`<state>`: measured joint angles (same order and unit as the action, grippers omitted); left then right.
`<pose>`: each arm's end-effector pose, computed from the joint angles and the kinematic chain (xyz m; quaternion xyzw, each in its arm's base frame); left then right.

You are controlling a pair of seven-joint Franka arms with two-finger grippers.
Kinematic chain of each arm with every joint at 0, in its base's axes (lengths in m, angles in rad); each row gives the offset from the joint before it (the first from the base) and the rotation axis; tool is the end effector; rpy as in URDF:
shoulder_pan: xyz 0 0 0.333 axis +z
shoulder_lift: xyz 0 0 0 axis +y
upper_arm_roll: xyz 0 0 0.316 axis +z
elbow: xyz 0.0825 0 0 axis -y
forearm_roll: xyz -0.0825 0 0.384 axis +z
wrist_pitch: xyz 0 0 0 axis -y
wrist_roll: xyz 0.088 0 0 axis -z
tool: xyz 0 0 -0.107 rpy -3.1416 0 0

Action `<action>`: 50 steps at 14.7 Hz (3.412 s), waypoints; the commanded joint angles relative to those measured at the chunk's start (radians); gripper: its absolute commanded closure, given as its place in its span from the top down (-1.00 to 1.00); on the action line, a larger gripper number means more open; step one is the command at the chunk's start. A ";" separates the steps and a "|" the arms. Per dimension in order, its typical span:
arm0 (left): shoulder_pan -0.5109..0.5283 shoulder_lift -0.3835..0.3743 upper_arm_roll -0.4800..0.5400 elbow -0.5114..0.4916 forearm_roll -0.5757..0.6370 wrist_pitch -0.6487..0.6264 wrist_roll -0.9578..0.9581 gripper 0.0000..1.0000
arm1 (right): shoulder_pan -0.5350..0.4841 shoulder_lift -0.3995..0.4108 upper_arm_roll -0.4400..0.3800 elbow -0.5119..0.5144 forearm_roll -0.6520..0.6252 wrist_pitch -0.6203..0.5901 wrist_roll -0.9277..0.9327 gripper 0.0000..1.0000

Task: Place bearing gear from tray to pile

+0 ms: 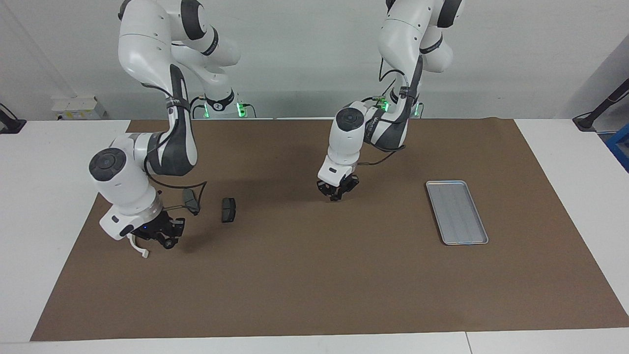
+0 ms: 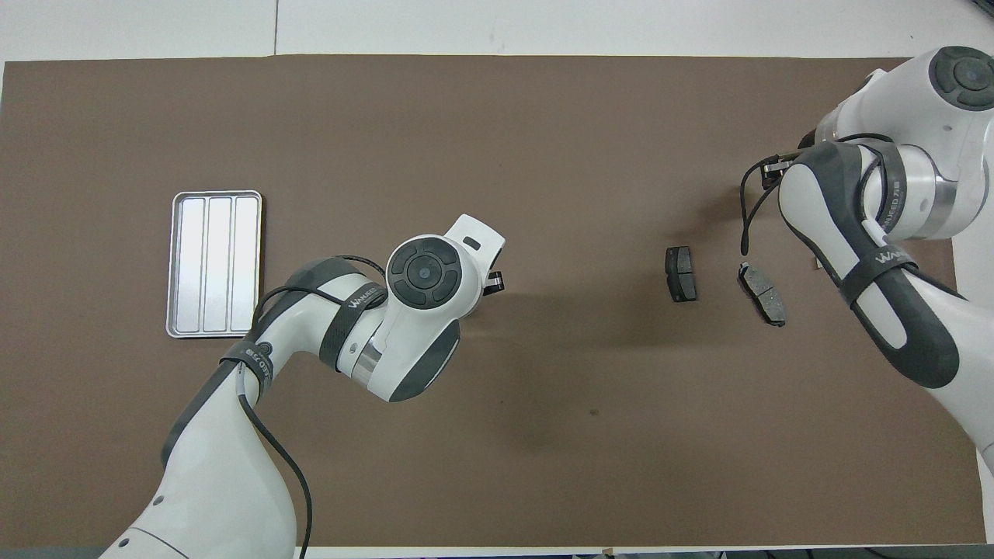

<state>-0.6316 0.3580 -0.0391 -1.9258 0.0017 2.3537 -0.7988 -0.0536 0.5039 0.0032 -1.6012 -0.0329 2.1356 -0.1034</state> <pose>0.4925 -0.3891 0.3108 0.9973 0.0649 0.0219 0.0281 0.6876 -0.0364 0.3411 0.9992 0.0349 0.0142 0.0144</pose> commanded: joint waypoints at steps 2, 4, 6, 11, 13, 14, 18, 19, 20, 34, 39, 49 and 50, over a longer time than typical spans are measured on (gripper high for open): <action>-0.026 0.007 0.016 -0.027 0.020 0.061 -0.031 -1.00 | 0.009 0.034 0.012 -0.008 -0.048 0.059 0.120 -1.00; -0.036 0.007 0.018 -0.038 0.020 0.081 -0.031 -1.00 | 0.009 0.053 0.012 -0.008 -0.048 0.082 0.129 -1.00; -0.036 0.007 0.018 -0.042 0.020 0.098 -0.031 -1.00 | 0.009 0.079 0.012 -0.011 -0.050 0.127 0.146 -1.00; -0.017 0.004 0.022 -0.021 0.021 0.052 -0.017 1.00 | 0.009 0.094 0.012 -0.013 -0.050 0.145 0.154 -1.00; 0.047 -0.005 0.045 0.010 0.053 0.016 0.051 1.00 | 0.009 0.094 0.012 -0.011 -0.048 0.132 0.162 -1.00; 0.099 -0.025 0.045 0.020 0.057 -0.006 0.105 1.00 | 0.009 0.093 0.012 -0.011 -0.050 0.130 0.171 -0.49; 0.301 -0.137 0.045 0.166 0.055 -0.275 0.421 1.00 | 0.012 0.047 0.012 0.007 -0.080 0.045 0.169 1.00; 0.353 -0.157 0.045 0.209 0.055 -0.327 0.490 1.00 | 0.014 0.019 0.020 0.007 -0.106 0.017 0.169 1.00; 0.403 -0.174 0.047 0.255 0.055 -0.385 0.550 1.00 | 0.020 -0.013 0.026 0.009 -0.126 -0.021 0.169 1.00; 0.544 -0.442 0.047 0.258 0.029 -0.739 0.756 1.00 | 0.598 -0.016 0.050 0.107 -0.005 -0.126 1.208 1.00; 0.533 -0.436 0.047 0.268 0.037 -0.787 0.751 1.00 | 0.669 0.048 0.050 0.104 -0.018 -0.062 1.206 1.00; 0.506 -0.432 0.048 0.291 0.029 -0.880 0.754 1.00 | 0.695 0.041 0.052 -0.088 -0.036 0.106 1.137 1.00; 0.507 -0.438 0.048 0.286 0.029 -0.880 0.754 1.00 | 0.696 0.039 0.052 -0.089 -0.036 0.099 1.136 0.98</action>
<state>-0.1050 -0.0702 -0.0015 -1.6496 0.0356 1.5032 -0.0548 0.6405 0.5855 0.0554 -1.6359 -0.0605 2.2197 1.0514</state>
